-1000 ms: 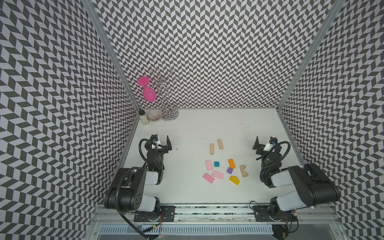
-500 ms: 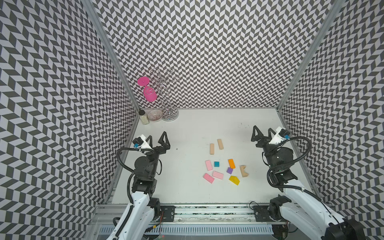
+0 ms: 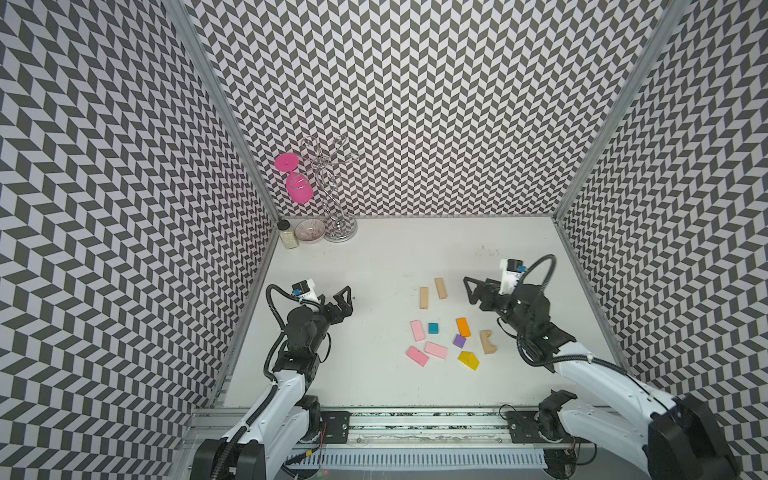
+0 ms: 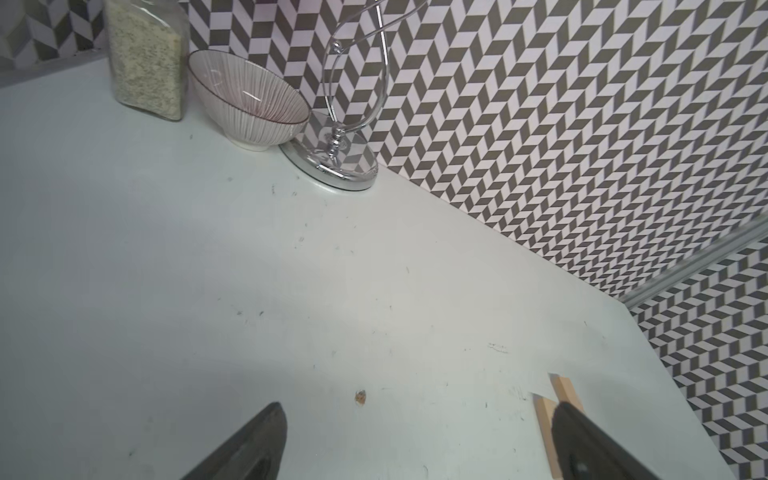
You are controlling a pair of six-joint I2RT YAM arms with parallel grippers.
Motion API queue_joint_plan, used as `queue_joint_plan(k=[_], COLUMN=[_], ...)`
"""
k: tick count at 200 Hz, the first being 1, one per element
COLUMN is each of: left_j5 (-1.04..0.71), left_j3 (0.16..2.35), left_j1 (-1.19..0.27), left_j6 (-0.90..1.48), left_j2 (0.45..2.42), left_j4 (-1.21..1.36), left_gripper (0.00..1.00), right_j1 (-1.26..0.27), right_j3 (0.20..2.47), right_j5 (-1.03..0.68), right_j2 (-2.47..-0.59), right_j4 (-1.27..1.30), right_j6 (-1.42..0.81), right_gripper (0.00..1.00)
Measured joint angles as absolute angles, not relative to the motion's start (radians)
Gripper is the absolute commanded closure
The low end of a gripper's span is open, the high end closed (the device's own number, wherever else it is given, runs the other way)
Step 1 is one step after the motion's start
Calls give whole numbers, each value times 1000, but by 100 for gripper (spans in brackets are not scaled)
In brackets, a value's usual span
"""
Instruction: Build the wood block tower
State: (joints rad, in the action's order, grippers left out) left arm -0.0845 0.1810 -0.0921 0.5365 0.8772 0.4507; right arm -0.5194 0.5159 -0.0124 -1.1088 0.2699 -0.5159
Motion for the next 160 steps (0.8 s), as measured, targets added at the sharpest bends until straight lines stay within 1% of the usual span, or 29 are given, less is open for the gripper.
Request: queue_joint_plan(k=[15, 32, 73, 113, 130, 143, 160], left_j5=[-47, -29, -16, -10, -7, -5, -4], left_j3=[158, 152, 152, 152, 152, 152, 152], left_j1=[-96, -98, -99, -104, -104, -104, -104], left_j6=[536, 535, 533, 533, 533, 533, 533], left_j2=[898, 930, 982, 984, 984, 984, 984], left_j4=[480, 494, 523, 533, 538, 538, 539], left_gripper=[0, 0, 0, 0, 0, 0, 0], right_j1=[-617, -682, -703, -705, -712, -718, -724], right_j3=[615, 728, 942, 1049, 1102, 1135, 1163], right_j5=[47, 93, 175, 193, 190, 189, 190], right_j2=[-1234, -1379, -1692, -1837, -1889, -1926, -1961], right_j4=[205, 146, 19, -57, -77, -86, -96], right_j6=[-500, -489, -480, -472, -465, -462, -461], right_gripper=[17, 21, 25, 31, 36, 44, 49])
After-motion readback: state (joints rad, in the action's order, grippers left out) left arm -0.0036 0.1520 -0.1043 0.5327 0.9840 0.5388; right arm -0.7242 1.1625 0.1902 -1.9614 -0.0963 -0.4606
